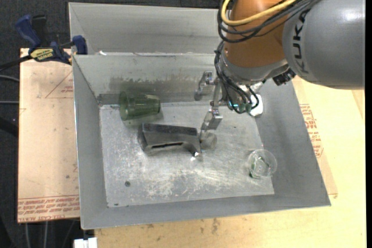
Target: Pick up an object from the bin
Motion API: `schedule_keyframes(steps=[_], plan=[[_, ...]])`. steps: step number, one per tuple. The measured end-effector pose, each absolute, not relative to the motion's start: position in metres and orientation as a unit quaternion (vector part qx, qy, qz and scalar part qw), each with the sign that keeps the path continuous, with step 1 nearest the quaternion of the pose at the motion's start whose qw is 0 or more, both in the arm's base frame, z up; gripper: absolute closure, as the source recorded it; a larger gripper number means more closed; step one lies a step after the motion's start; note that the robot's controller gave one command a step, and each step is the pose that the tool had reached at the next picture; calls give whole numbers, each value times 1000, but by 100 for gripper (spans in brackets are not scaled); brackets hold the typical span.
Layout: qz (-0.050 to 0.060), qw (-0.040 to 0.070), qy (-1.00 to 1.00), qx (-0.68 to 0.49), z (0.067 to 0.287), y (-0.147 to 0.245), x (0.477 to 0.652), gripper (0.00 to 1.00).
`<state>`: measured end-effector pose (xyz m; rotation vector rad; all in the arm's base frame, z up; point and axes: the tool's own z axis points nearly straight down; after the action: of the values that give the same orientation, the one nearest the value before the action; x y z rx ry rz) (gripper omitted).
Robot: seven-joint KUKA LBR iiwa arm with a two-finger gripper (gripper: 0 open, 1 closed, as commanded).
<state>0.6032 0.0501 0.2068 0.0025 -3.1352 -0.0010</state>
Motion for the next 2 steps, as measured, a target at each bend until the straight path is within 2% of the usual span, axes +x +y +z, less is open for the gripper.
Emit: schedule_keyframes(steps=[1,2], plan=[[-1,-1,-1000,0,211,50,605,0],[-1,-3,-1000,18,147,78,606,0]])
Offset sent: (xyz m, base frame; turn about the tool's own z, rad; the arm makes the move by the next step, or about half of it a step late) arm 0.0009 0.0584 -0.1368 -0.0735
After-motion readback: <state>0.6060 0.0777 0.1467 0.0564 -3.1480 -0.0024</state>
